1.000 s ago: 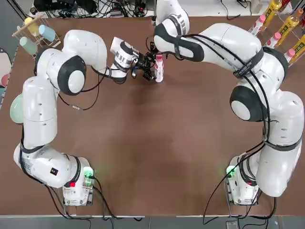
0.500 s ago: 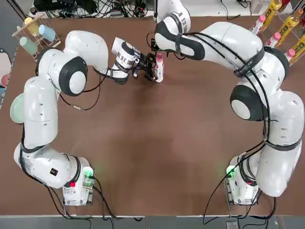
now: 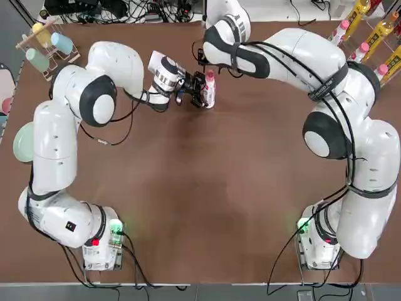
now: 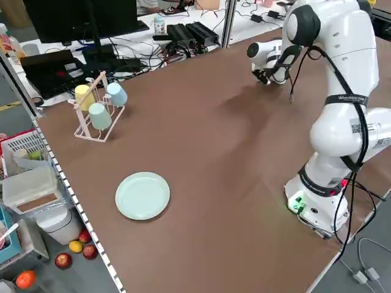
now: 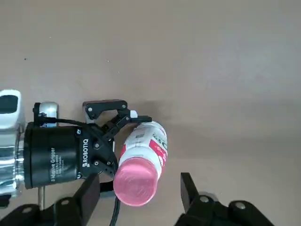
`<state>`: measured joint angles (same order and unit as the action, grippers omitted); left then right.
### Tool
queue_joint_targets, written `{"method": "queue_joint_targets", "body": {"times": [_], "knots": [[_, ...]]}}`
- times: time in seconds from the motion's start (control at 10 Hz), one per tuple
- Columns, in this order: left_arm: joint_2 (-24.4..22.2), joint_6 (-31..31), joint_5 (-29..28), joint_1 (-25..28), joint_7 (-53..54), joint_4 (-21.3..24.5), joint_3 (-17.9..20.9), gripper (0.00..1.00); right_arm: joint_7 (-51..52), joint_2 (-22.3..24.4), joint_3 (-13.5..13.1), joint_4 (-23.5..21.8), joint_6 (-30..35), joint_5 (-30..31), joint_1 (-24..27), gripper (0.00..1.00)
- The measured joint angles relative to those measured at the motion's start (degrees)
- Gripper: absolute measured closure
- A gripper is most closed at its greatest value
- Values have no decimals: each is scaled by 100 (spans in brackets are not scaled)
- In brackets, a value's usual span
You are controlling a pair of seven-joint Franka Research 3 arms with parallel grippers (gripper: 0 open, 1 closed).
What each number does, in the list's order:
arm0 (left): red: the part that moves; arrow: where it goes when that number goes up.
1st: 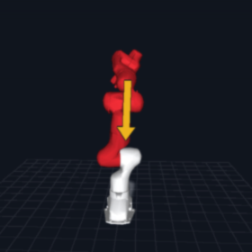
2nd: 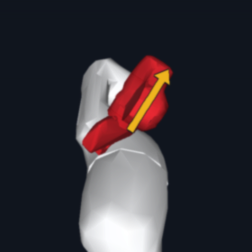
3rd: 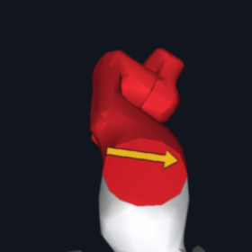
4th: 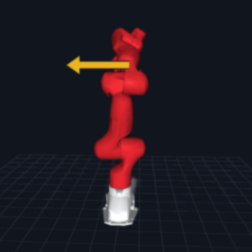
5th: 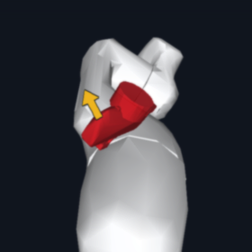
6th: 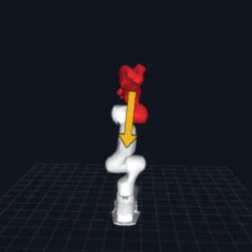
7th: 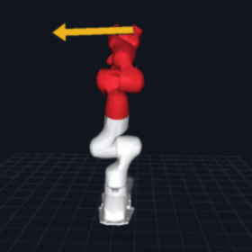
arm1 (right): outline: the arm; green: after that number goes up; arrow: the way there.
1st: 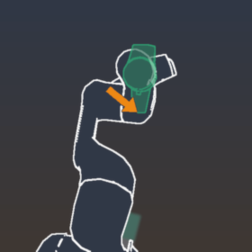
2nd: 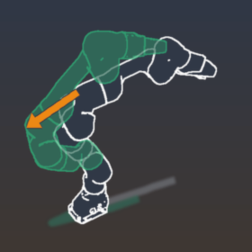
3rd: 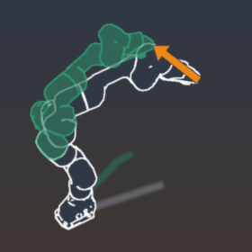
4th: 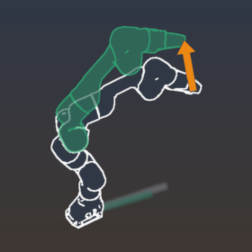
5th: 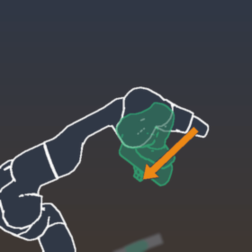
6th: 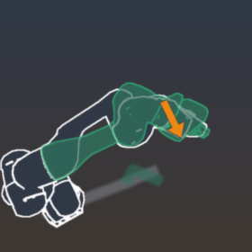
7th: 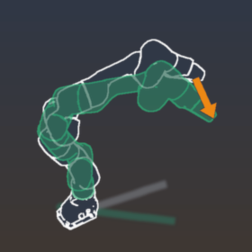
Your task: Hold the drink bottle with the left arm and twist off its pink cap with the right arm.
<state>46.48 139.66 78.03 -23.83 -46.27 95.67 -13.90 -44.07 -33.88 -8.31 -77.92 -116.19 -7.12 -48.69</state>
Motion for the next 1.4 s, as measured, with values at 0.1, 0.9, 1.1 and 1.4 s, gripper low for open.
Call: {"method": "queue_joint_targets", "body": {"times": [0.1,0.9,1.1,1.4], "knots": [[2,2,0,8,1,-9,7,24,-124,0,2,2,0,-16,0,25],[5,0,0,25,2,-36,13,43,-24,-1,3,-1,3,-34,1,28],[5,0,0,25,2,-36,13,43,869,-1,-1,6,-7,-15,1,28],[5,0,0,25,2,-37,13,43,2434,2,-17,56,-137,0,6,28]]}}
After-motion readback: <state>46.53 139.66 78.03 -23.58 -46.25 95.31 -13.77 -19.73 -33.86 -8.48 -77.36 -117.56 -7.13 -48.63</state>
